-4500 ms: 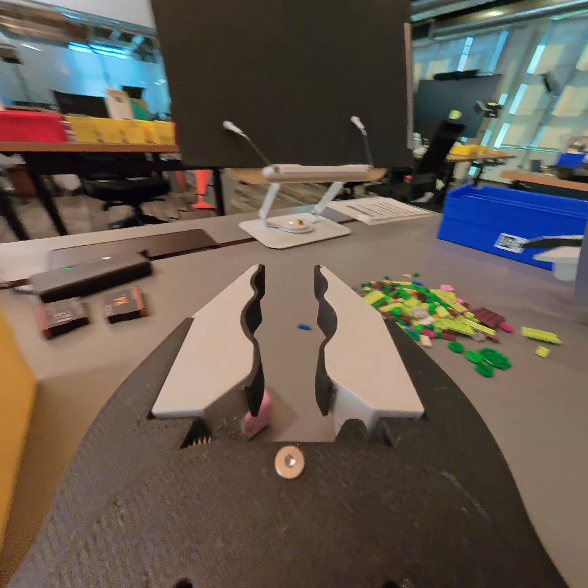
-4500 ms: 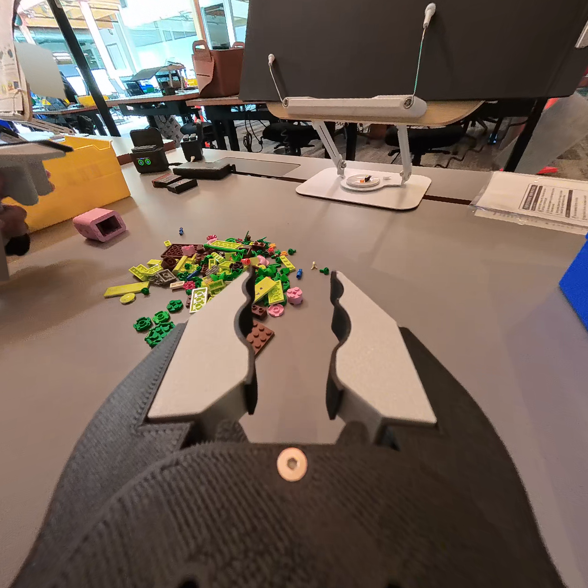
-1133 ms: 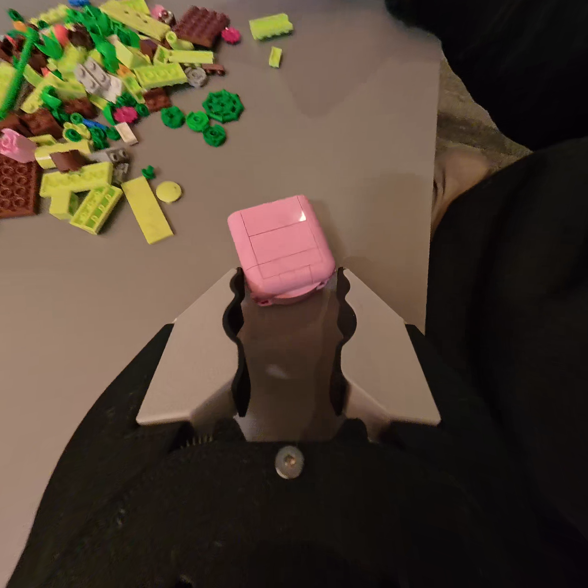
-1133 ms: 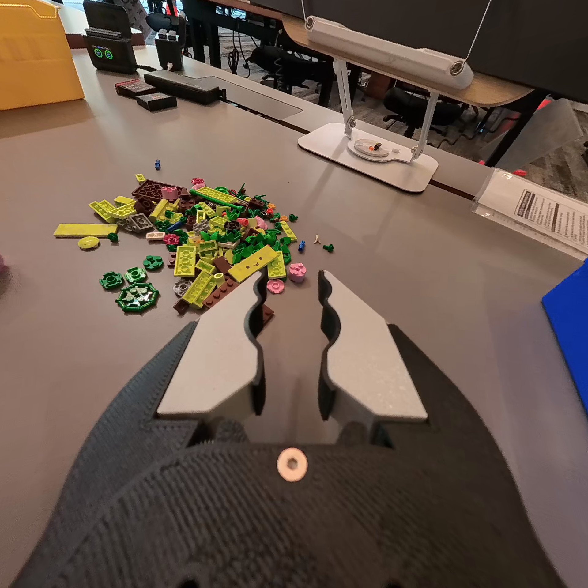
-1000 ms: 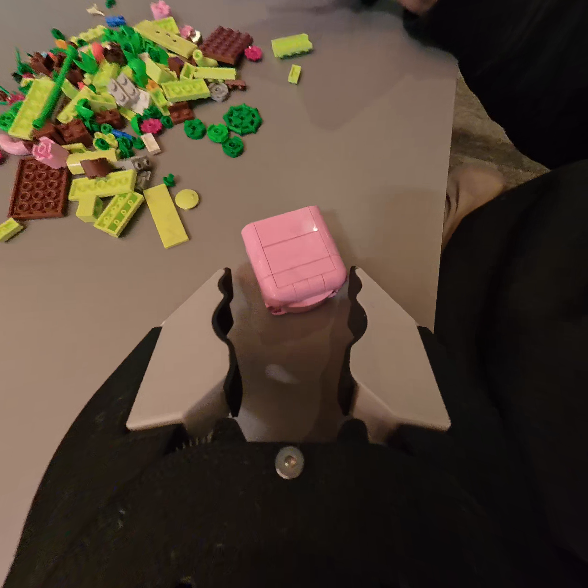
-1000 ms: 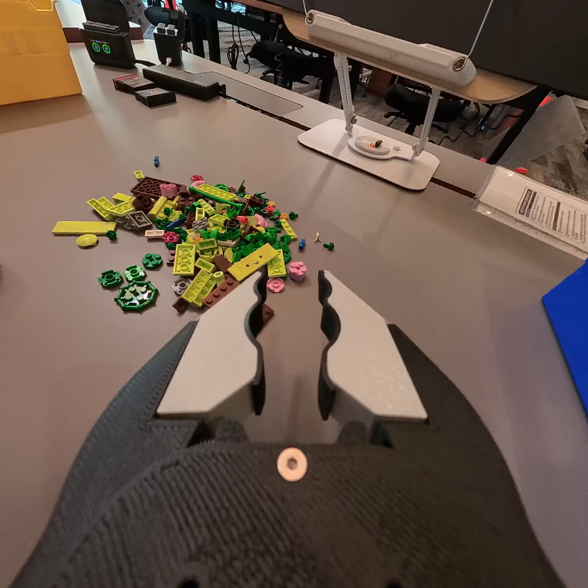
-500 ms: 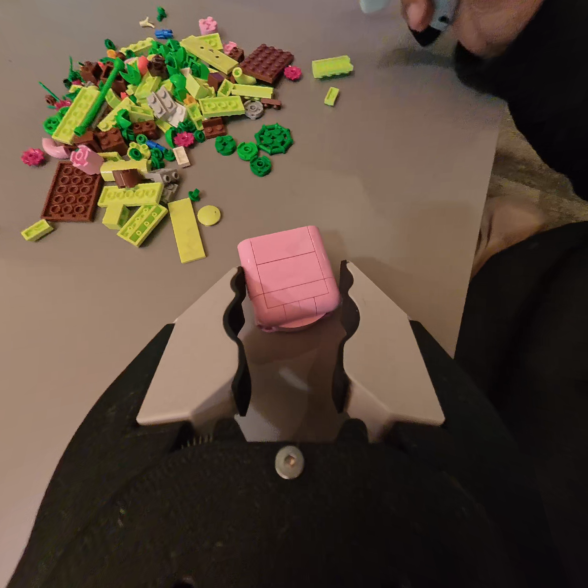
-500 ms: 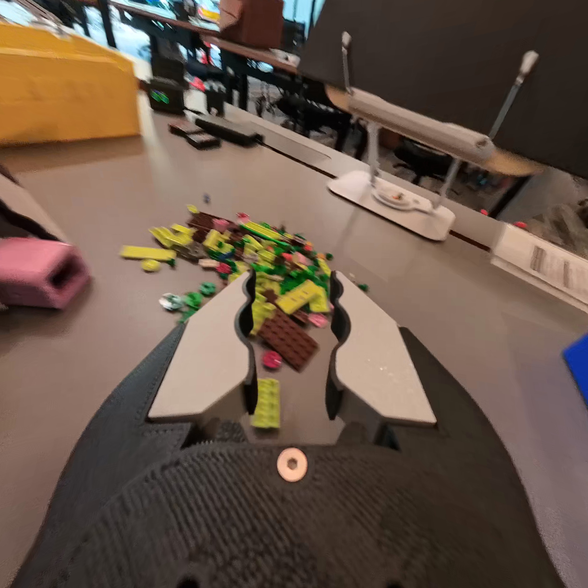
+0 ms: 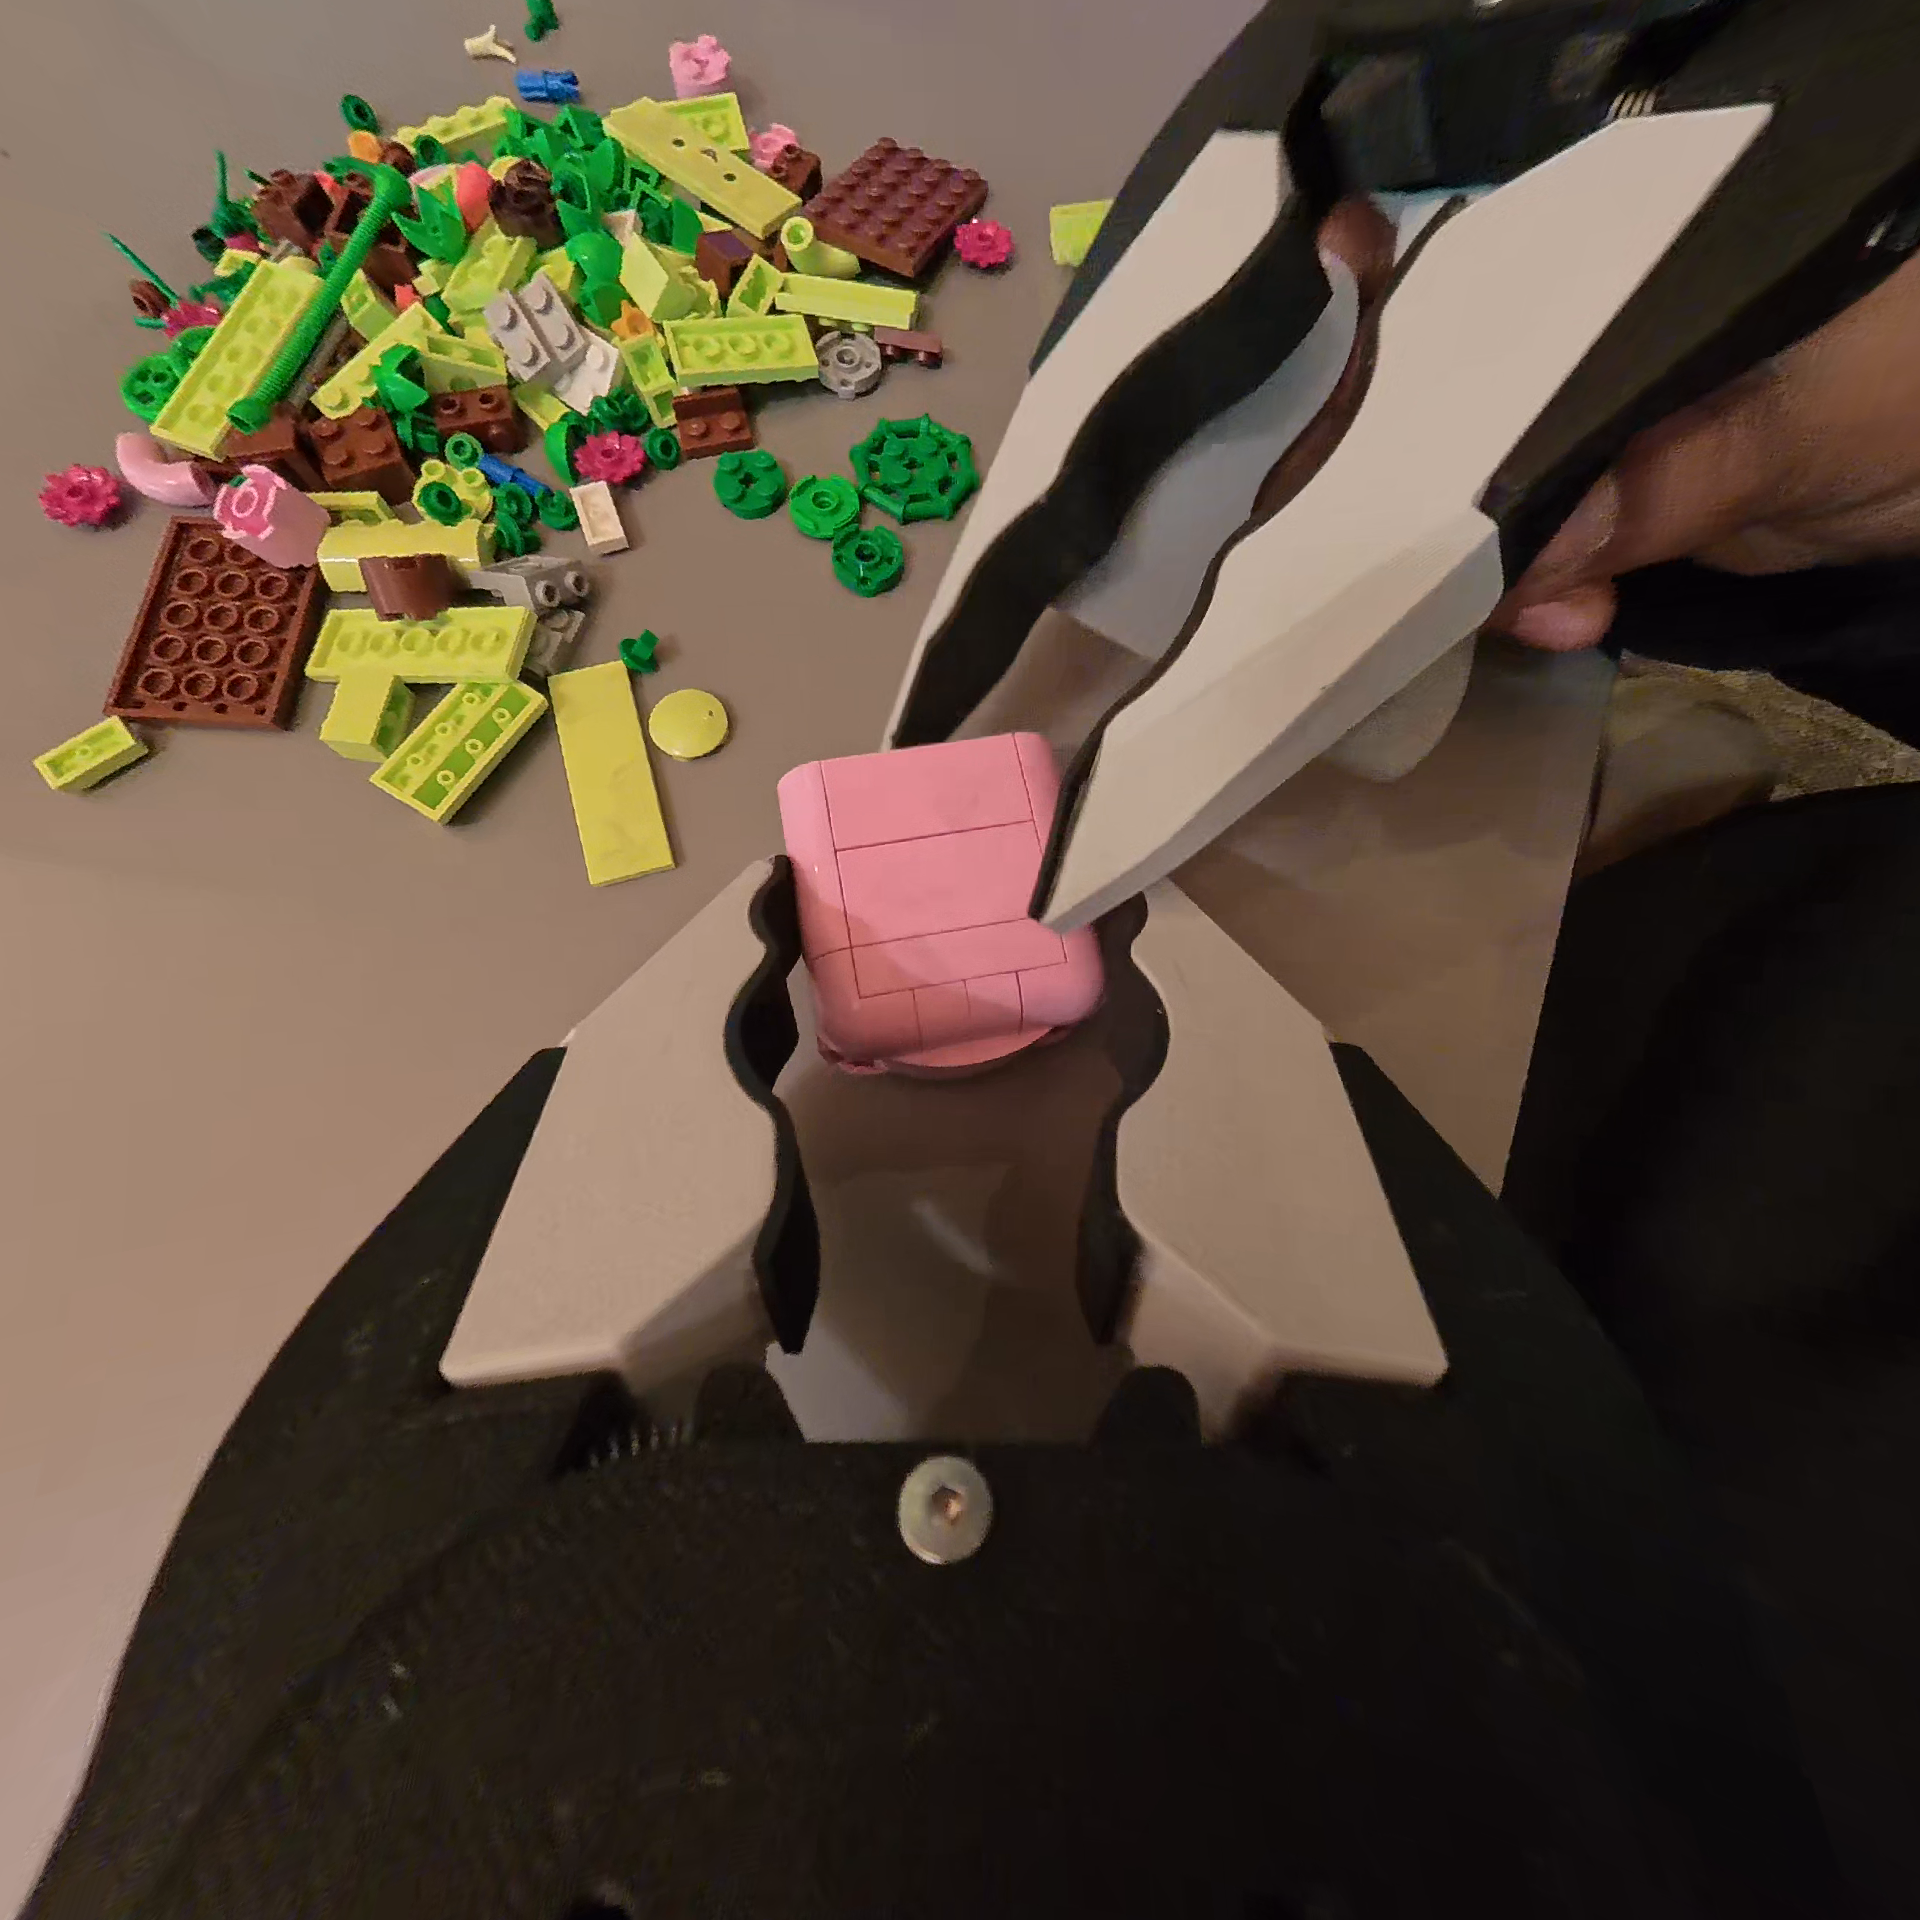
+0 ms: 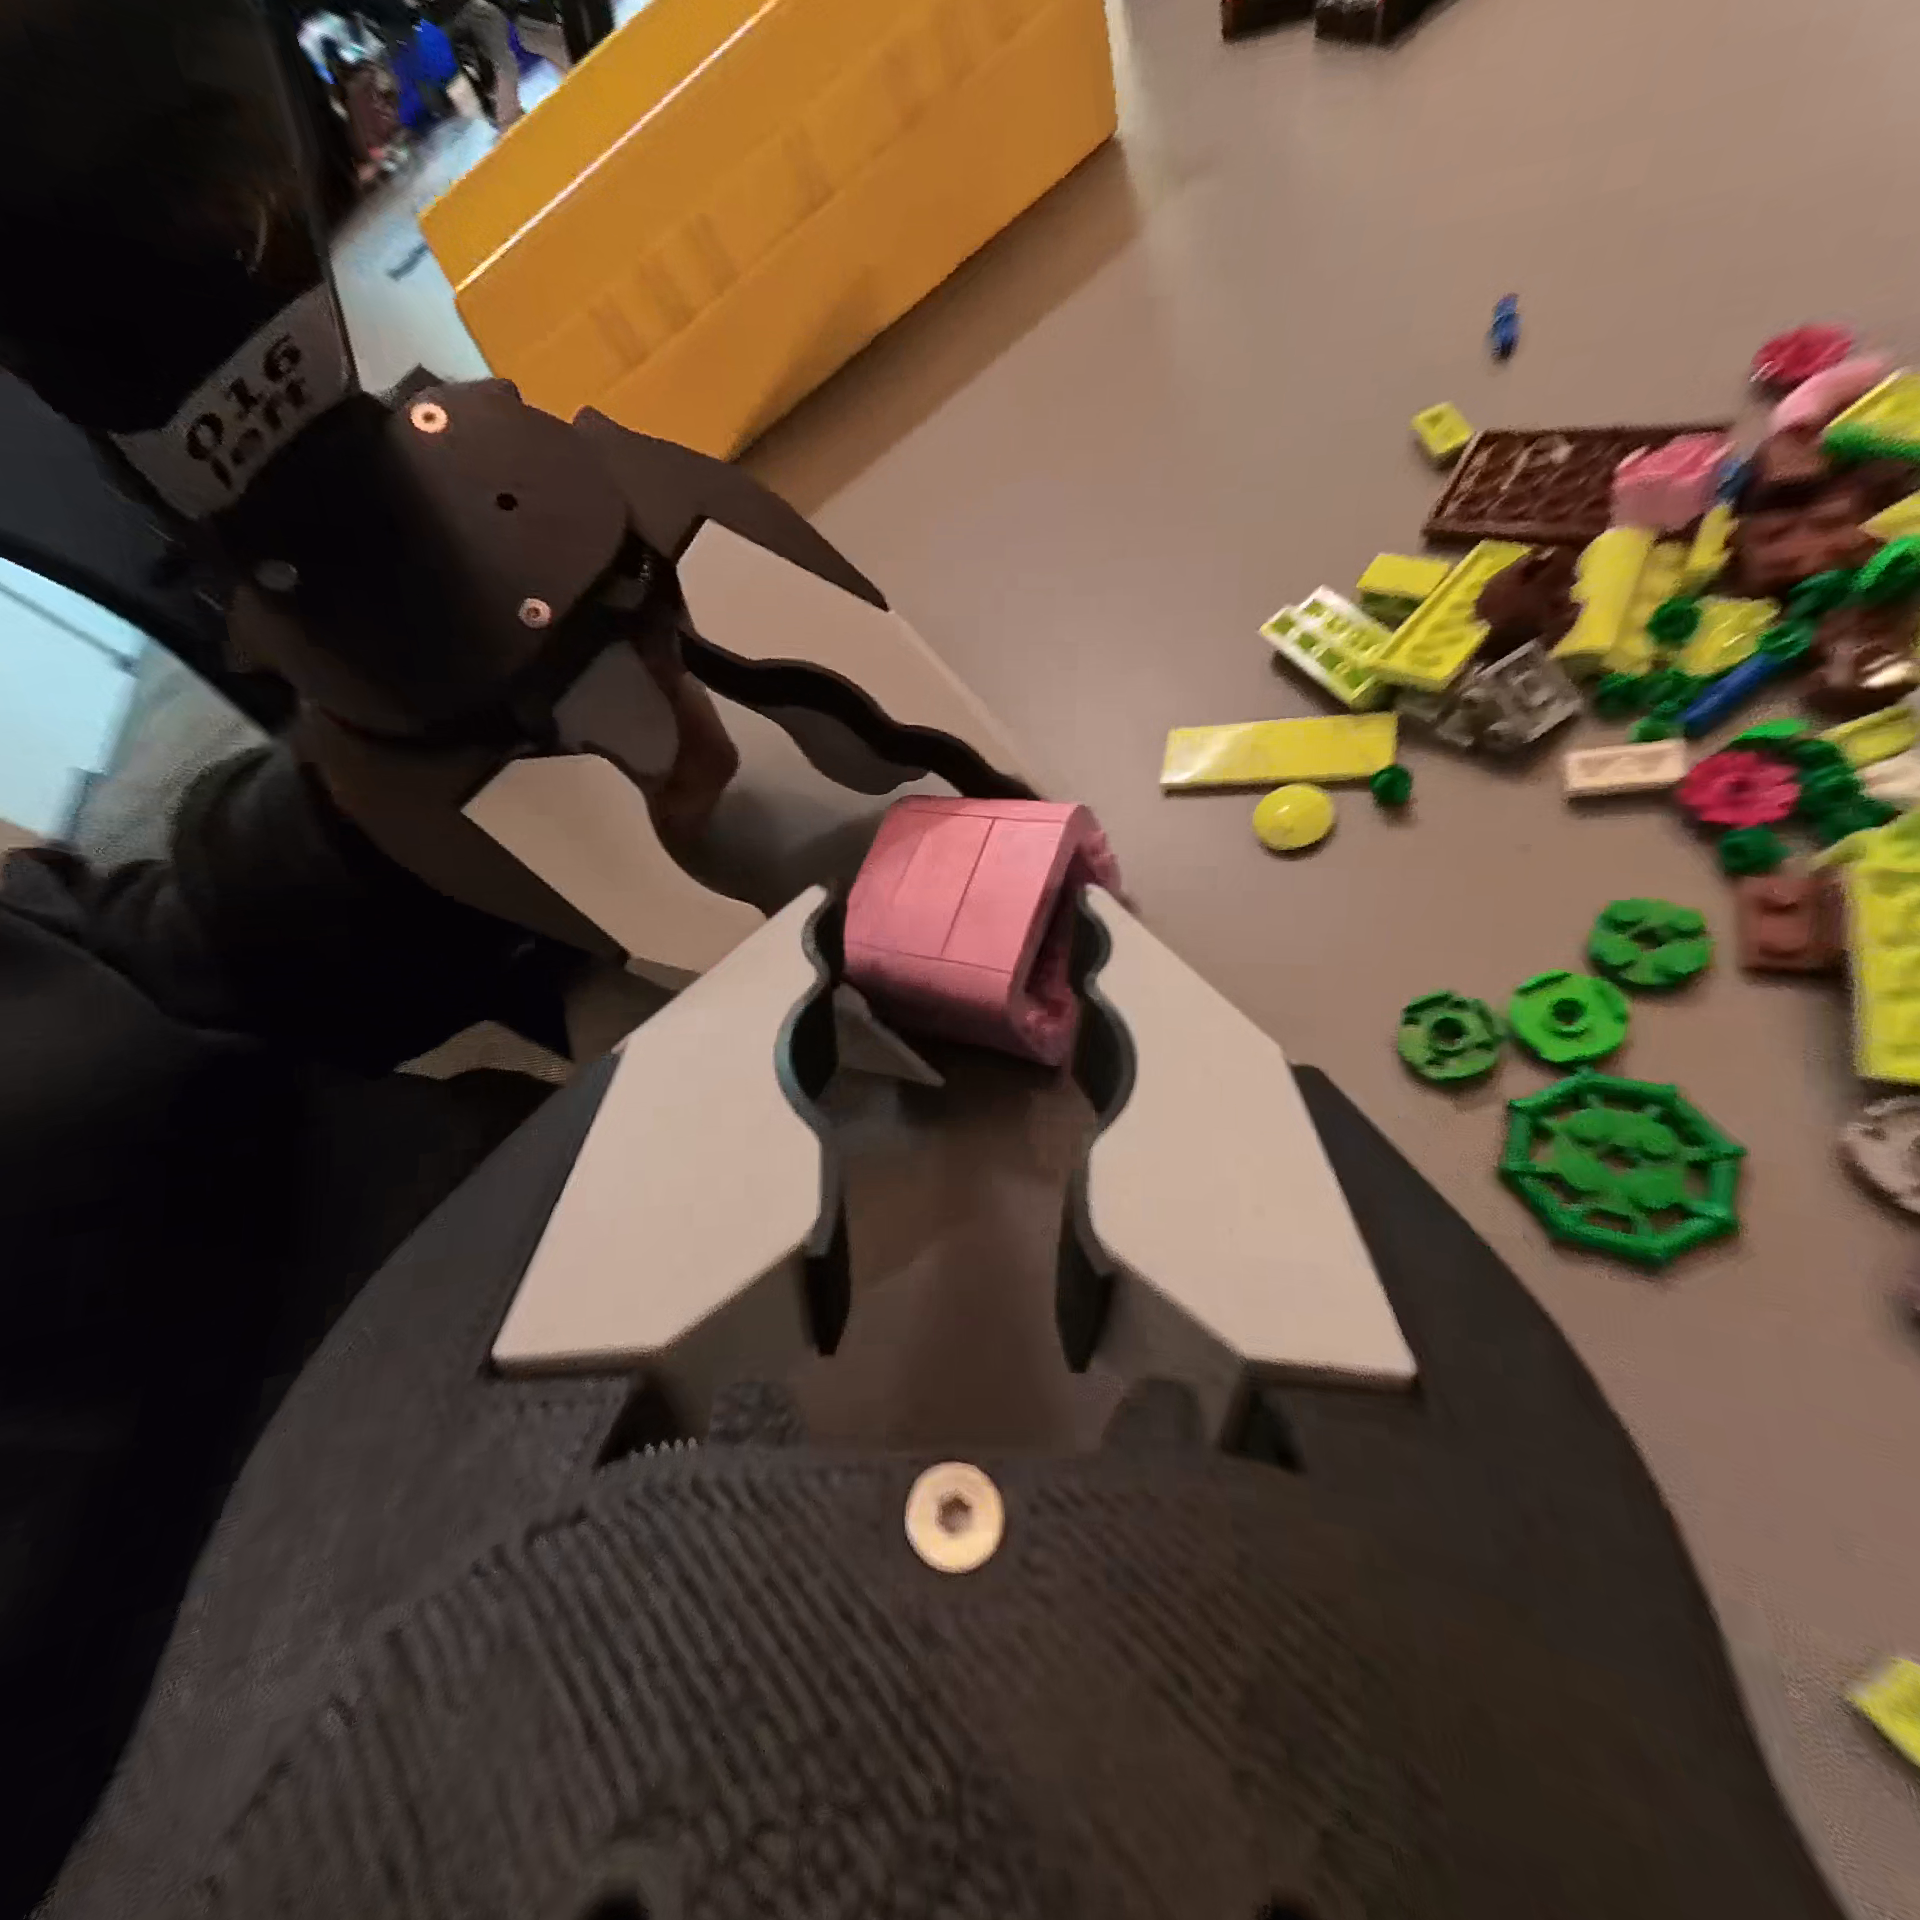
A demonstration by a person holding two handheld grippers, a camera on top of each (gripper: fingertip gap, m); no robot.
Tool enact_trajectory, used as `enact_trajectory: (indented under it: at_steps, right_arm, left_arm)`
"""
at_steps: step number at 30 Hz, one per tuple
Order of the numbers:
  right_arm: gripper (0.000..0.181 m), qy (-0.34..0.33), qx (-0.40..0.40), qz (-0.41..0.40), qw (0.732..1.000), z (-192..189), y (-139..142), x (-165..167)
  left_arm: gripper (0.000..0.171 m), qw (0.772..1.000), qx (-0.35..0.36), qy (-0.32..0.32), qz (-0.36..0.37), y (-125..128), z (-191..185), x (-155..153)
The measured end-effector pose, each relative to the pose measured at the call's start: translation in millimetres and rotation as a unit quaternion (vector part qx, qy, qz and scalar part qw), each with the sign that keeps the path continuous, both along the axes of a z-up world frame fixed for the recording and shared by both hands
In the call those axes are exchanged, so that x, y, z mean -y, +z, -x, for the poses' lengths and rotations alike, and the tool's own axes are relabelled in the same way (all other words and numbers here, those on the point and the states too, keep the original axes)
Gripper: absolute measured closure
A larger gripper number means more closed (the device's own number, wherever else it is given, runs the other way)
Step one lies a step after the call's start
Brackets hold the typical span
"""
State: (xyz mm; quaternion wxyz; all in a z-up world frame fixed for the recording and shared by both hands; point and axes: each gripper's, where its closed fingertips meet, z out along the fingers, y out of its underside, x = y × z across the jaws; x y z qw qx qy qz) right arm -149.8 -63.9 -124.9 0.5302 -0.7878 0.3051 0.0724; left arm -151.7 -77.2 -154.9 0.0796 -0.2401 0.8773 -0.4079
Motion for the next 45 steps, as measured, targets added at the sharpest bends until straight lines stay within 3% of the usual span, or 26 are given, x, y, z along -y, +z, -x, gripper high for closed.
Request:
enact_trajectory:
  at_steps: [4, 11, 15, 24, 28, 32, 35, 36, 40, 45]
  right_arm:
    - [0.146, -0.003, -0.029, -0.025, 0.999, -1.0, 1.9, 0.6]
    - [0.161, -0.031, 0.039, 0.036, 0.998, -8.4, -4.4, 4.3]
    - [0.171, -0.023, -0.051, -0.017, 0.998, -11.6, -4.5, 7.8]
    - [0.179, -0.034, -0.055, -0.06, 0.996, -16.3, 5.7, 12.7]
    - [0.181, 0.026, -0.062, -0.184, 0.981, 3.7, 45.4, -1.2]
    - [0.181, -0.056, 0.064, -0.066, 0.994, -23.6, 39.4, 29.3]
    - [0.181, -0.066, 0.087, -0.061, 0.992, -24.5, 43.5, 42.2]
    - [0.181, -0.063, 0.086, -0.067, 0.992, -22.5, 43.0, 41.5]
    - [0.152, -0.049, 0.052, -0.05, 0.996, -16.8, 22.0, 29.2]
    - [0.155, -0.026, 0.013, -0.046, 0.999, -9.2, 15.0, 19.9]
  left_arm:
    - [0.112, 1.0, -0.004, 0.003, 0.002, -0.2, -0.8, 0.2]
    - [0.113, 1.0, -0.011, 0.018, 0.005, -0.3, -3.3, 1.6]
    - [0.113, 1.0, 0.002, 0.019, -0.004, -0.6, -3.5, 3.0]
    - [0.113, 0.999, 0.028, 0.038, -0.024, 1.0, -6.9, 6.8]
    - [0.113, 0.998, 0.032, 0.027, -0.053, -9.2, -6.8, 9.0]
    - [0.113, 0.999, 0.017, 0.026, -0.044, -9.3, -6.4, 6.6]
    - [0.113, 0.999, 0.017, 0.021, -0.044, -9.3, -6.5, 7.0]
    - [0.112, 0.999, 0.017, 0.02, -0.044, -9.2, -6.5, 7.1]
    - [0.113, 0.998, 0.029, 0.015, -0.05, -9.0, -5.7, 7.6]
    - [0.113, 0.998, 0.042, -0.003, -0.055, -8.3, -1.0, 10.1]
